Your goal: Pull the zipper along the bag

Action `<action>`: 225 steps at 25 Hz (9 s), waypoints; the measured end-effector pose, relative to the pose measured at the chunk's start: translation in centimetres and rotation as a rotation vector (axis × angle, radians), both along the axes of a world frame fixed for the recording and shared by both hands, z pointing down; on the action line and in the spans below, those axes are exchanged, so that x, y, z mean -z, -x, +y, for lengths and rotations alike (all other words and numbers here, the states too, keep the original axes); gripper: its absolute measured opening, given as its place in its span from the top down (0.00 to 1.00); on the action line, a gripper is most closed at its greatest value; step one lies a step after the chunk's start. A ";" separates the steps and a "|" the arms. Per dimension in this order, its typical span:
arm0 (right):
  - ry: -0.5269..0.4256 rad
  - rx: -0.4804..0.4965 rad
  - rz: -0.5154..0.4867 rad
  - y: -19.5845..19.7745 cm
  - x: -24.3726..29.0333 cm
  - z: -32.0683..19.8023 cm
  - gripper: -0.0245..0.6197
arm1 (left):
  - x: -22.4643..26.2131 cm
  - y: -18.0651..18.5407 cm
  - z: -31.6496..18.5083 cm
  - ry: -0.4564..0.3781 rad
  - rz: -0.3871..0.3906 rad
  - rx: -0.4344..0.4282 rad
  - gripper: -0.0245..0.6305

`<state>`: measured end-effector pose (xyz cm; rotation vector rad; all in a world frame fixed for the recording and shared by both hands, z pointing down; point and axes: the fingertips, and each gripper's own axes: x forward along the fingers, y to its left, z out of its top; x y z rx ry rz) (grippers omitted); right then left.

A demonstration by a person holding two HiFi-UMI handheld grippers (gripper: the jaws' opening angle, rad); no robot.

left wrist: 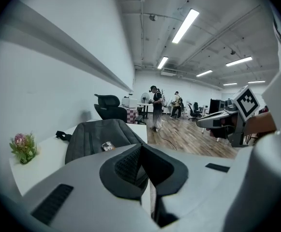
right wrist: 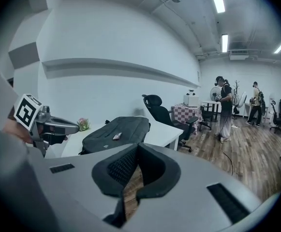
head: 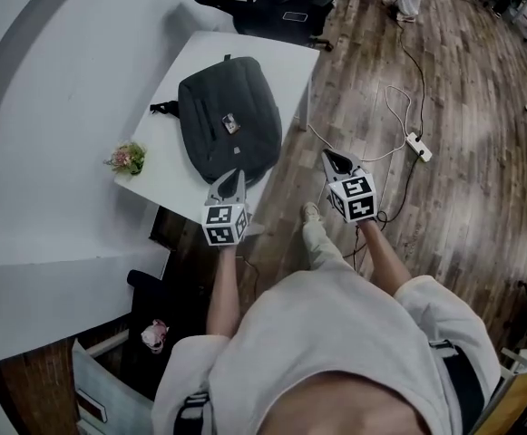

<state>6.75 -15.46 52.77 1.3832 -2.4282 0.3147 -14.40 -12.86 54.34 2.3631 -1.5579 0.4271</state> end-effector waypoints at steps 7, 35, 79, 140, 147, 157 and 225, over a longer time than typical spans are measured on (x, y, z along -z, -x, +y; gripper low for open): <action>0.045 0.082 -0.013 1.2 -1.2 -7.9 0.94 | -1.6 0.2 -5.0 0.058 -0.032 0.042 0.92; 0.205 0.195 0.022 5.2 -8.7 -16.1 0.94 | -8.8 -0.7 -6.3 0.165 -0.506 -0.431 0.92; 0.069 0.612 0.576 13.1 -18.7 -22.8 0.92 | -15.2 -0.8 -3.7 0.282 -0.682 -0.784 0.83; 0.437 0.306 0.539 6.1 -19.8 -8.0 0.93 | -14.7 -1.0 -4.1 0.192 -0.691 -0.730 0.62; 0.418 0.327 0.647 1.9 -19.8 -11.7 0.93 | -15.0 -4.9 -4.8 0.114 -0.759 -0.831 0.63; 0.451 0.242 0.694 0.0 -20.2 -14.8 0.94 | -15.8 -7.7 -7.1 0.116 -0.733 -0.789 0.72; -0.141 -0.069 -0.016 3.3 6.7 -17.1 0.94 | 8.4 9.9 -15.0 -0.222 0.085 0.160 0.92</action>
